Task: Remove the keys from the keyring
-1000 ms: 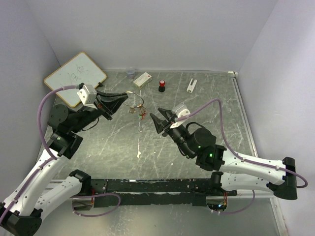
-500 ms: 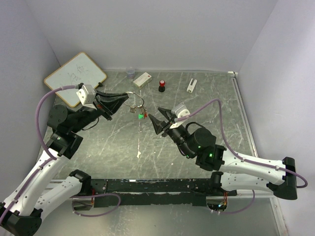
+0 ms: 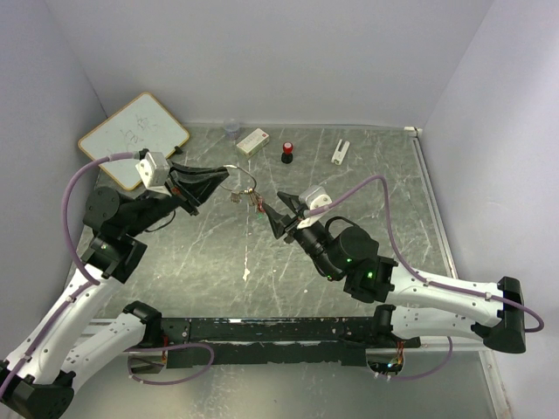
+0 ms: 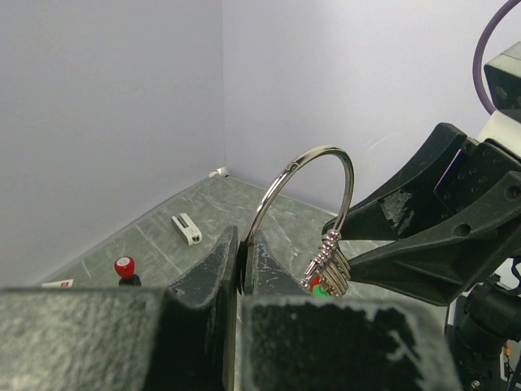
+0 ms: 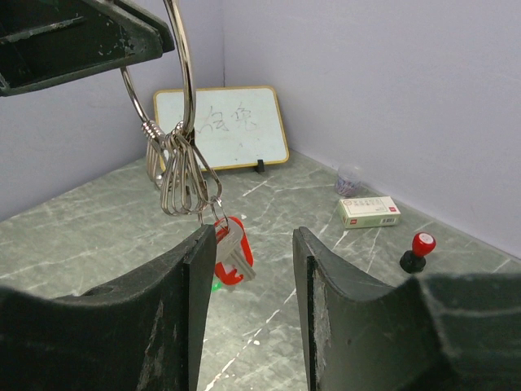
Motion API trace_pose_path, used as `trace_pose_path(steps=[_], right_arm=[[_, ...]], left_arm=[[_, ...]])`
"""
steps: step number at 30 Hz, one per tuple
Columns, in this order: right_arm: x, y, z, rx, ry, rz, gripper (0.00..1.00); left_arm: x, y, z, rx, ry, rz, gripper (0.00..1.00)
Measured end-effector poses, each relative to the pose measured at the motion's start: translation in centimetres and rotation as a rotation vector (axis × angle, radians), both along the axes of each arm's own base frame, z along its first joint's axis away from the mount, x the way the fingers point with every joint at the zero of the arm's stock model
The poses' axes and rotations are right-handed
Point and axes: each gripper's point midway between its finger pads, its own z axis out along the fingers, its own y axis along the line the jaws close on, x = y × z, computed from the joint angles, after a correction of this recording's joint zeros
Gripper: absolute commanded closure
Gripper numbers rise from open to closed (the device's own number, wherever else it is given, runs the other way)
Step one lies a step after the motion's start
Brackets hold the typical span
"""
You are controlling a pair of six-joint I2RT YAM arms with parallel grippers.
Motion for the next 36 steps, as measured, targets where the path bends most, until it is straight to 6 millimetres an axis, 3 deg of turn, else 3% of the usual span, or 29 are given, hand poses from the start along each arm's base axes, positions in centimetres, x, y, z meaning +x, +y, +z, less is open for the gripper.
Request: trace_pose_path(steps=[31, 33, 35, 36], right_arm=[[0.2, 1.4, 0.4, -0.010, -0.023, 0.018, 0.59], [0.2, 1.6, 0.5, -0.008, -0.026, 0.023, 0.69], [0.1, 1.7, 0.8, -0.006, -0.030, 0.029, 0.97], [0.1, 1.8, 0.9, -0.003, -0.030, 0.035, 1.00]], left_arm=[[-0.4, -0.3, -0.3, 0.006, 0.009, -0.030, 0.93], [-0.4, -0.3, -0.3, 0.006, 0.009, -0.030, 0.93], [-0.4, -0.3, -0.3, 0.006, 0.009, -0.030, 0.93], [-0.4, -0.3, -0.3, 0.006, 0.009, -0.030, 0.93]])
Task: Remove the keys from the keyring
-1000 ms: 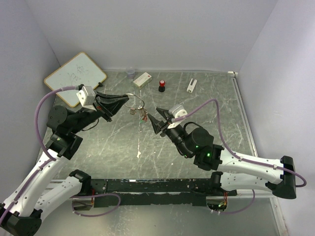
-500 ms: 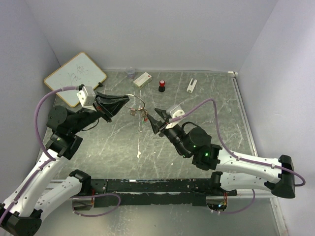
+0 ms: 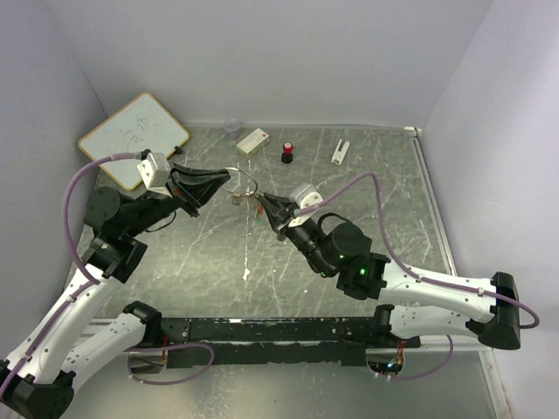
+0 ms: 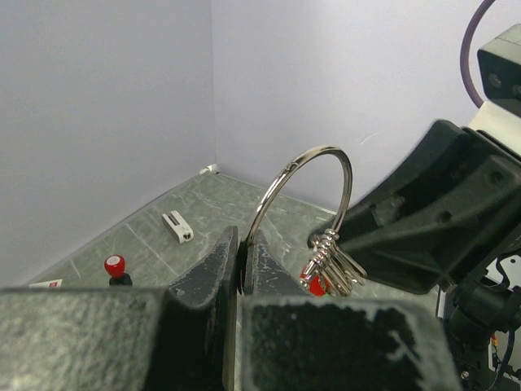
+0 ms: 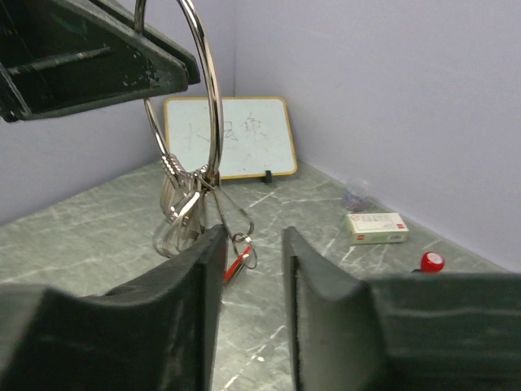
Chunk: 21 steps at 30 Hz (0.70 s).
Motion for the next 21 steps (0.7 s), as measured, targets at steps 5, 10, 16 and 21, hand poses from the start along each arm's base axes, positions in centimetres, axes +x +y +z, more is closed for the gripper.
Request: trace_pose_path(steps=[5, 10, 16, 21], right_arm=[[0.0, 0.1, 0.0, -0.008, -0.003, 0.001, 1.00], [0.4, -0.4, 0.1, -0.028, 0.008, -0.034, 1.00], [1.1, -1.7, 0.3, -0.068, 0.030, -0.103, 1.00], [1.8, -3.1, 0.5, -0.113, 0.050, -0.185, 1.00]], left_arm=[[-0.1, 0.1, 0.1, 0.000, -0.002, 0.002, 0.93], [0.0, 0.5, 0.0, 0.001, 0.001, 0.027, 0.93], [0.7, 0.7, -1.0, 0.019, 0.044, 0.062, 0.89], [1.6, 0.5, -2.7, 0.055, 0.098, 0.077, 0.71]])
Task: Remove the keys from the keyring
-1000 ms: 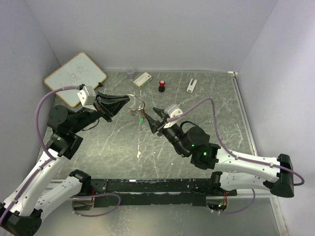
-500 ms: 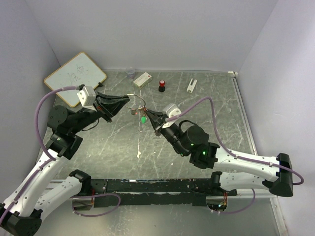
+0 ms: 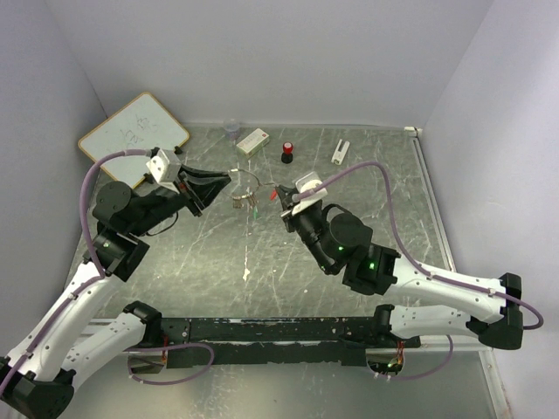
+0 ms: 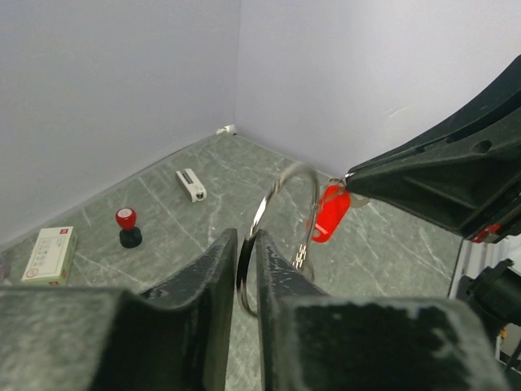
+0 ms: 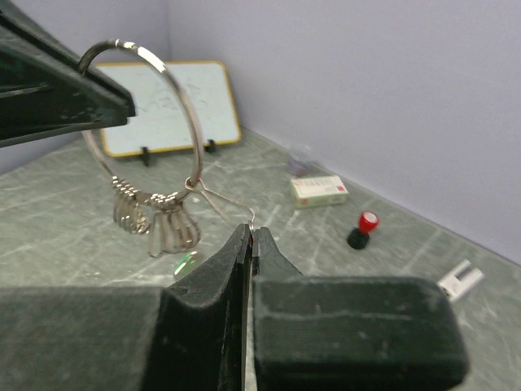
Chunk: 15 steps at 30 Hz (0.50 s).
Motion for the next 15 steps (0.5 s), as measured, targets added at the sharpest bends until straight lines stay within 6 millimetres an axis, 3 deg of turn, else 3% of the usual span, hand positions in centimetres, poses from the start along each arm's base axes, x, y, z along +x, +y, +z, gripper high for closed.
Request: trace_pose_path(steps=[5, 15], right_arm=[[0.8, -1.0, 0.1, -0.060, 0.012, -0.084, 1.00], [1.5, -1.5, -0.8, -0.148, 0.005, -0.145, 1.00]], left_arm=[[0.6, -0.1, -0.7, 0.010, 0.029, 0.015, 0.63], [1.4, -0.6, -1.3, 0.002, 0.061, 0.011, 0.64]])
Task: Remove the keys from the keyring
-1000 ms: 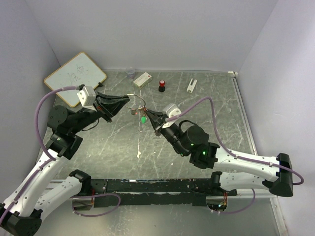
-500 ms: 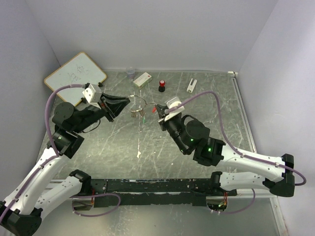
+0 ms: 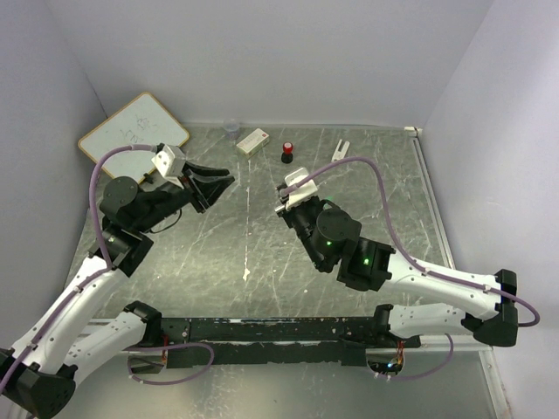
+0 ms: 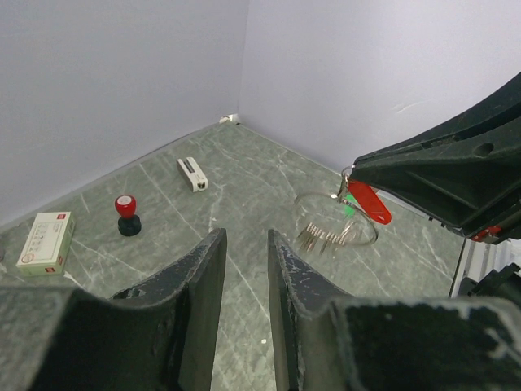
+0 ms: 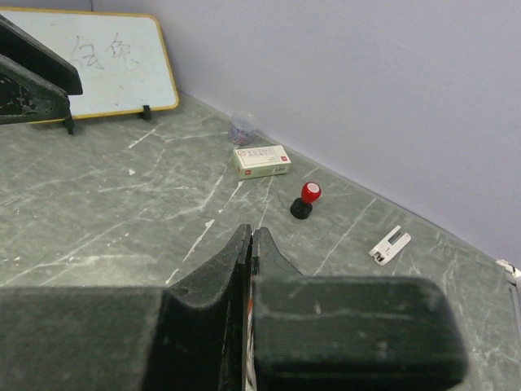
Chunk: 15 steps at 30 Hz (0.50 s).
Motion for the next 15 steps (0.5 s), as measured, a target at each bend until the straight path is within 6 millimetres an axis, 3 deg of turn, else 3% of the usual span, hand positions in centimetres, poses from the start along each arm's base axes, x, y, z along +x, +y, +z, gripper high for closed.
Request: trace_pose_path(steps=[4, 15], right_arm=[[-0.2, 0.2, -0.1, -0.005, -0.001, 0.010, 1.00], [-0.6, 1.0, -0.1, 0.000, 0.001, 0.054, 1.00]], left_arm=[[0.2, -0.7, -0.2, -0.019, 0.003, -0.033, 0.64], [-0.5, -3.6, -3.1, -0.023, 0.000, -0.234, 0.60]])
